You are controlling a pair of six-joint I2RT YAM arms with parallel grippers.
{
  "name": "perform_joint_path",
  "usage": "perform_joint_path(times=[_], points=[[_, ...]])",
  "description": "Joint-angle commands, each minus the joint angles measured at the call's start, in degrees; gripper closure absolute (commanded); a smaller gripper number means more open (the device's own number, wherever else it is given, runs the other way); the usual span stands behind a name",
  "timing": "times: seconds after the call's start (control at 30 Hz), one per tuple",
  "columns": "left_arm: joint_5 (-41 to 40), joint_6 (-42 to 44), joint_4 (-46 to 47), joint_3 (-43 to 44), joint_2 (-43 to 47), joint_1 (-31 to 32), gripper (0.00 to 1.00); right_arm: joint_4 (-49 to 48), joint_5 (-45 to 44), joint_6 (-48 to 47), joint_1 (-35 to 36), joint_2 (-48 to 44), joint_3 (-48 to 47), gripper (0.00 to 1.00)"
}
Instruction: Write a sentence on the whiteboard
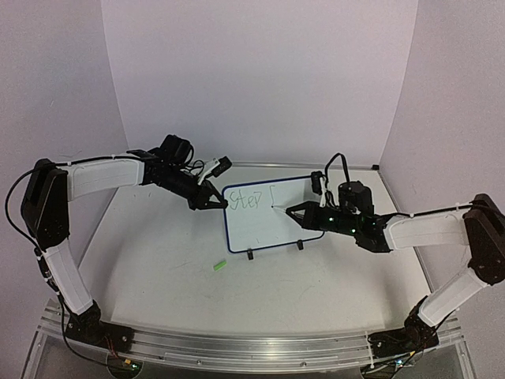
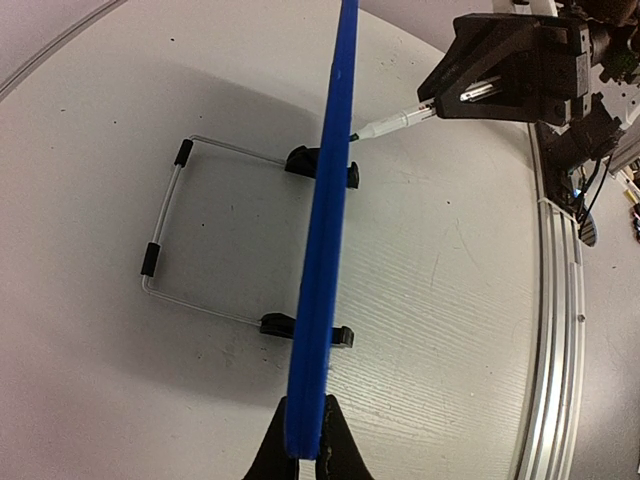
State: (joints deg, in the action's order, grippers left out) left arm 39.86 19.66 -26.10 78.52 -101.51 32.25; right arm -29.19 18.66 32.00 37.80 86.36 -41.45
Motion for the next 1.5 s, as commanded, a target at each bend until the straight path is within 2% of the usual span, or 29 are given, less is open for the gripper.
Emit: perform_joint_path(times=[0.0,0.5,1.03,1.47], points=[[-2.59,1.90,-2.79,0.93,0.00,1.06,1.00,-1.22,-1.70,0.57,-0.44,0.78,-0.66,1.00],[-2.09,1.70,-2.60,0.97,-0.17,1.06,1.00,-5.21,2.19,2.91,-0.43,-4.34,-1.75,1.00],[-2.06,1.66,-2.58,1.03,-0.61,1.06,1.00,-4.25,1.77,1.73,-0.43,0.38,-4.74,1.00],[-2.15,1.70,-2.58,1.04,-0.81,1.06,1.00,-4.30,-5.33,2.58,-0.43,-2.45,-1.94,1.00]])
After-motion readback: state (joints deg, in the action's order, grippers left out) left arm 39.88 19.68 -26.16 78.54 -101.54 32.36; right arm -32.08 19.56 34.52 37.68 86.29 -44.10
